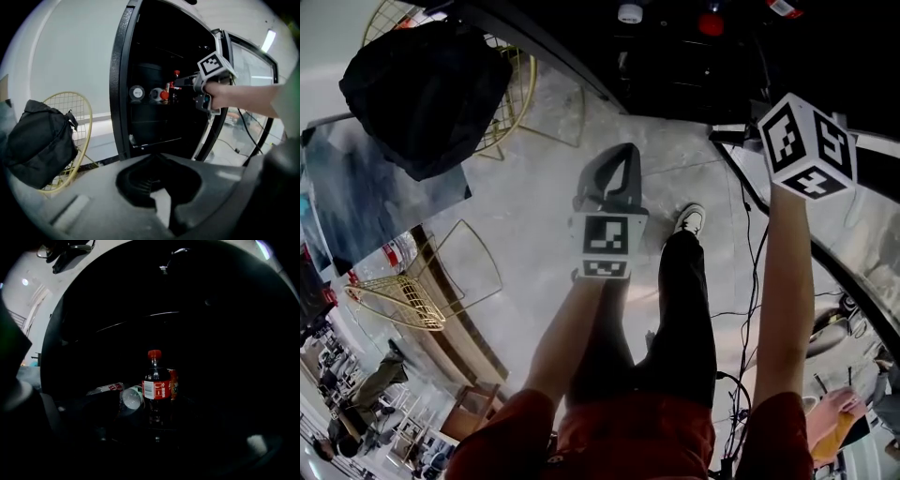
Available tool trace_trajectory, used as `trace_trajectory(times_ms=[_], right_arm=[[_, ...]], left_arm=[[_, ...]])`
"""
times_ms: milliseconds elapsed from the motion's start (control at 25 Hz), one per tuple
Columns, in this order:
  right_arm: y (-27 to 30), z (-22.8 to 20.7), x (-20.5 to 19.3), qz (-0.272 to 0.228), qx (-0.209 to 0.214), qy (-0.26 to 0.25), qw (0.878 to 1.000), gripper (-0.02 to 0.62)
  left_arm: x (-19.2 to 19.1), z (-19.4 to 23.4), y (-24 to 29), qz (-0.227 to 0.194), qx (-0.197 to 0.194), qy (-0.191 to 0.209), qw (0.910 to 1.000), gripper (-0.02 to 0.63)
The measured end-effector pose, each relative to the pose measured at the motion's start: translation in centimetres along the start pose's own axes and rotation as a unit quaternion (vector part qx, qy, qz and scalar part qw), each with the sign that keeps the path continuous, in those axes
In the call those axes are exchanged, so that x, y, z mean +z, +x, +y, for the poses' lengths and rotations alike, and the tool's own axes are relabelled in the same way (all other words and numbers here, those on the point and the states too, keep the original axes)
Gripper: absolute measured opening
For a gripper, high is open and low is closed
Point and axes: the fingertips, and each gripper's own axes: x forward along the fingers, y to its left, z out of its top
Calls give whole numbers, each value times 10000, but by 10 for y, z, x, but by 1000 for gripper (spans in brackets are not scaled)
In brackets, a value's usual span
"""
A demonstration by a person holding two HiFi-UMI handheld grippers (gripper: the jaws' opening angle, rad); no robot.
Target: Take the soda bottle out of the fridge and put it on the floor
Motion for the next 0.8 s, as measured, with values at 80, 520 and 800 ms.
trace_trajectory(times_ms=[80,520,800], right_arm=[[13,-2,5,2,-9,-20,10000,390],[55,-7,17,70,-141,-419,9990,390],[57,-11,18,78,-163,-487,9986,390]], left_arm=[[-2,-1,2,31,-29,-10,10000,0],[-2,-1,2,2,-37,-33,10000,0],[-5,5,2,23,15,-78,10000,0]])
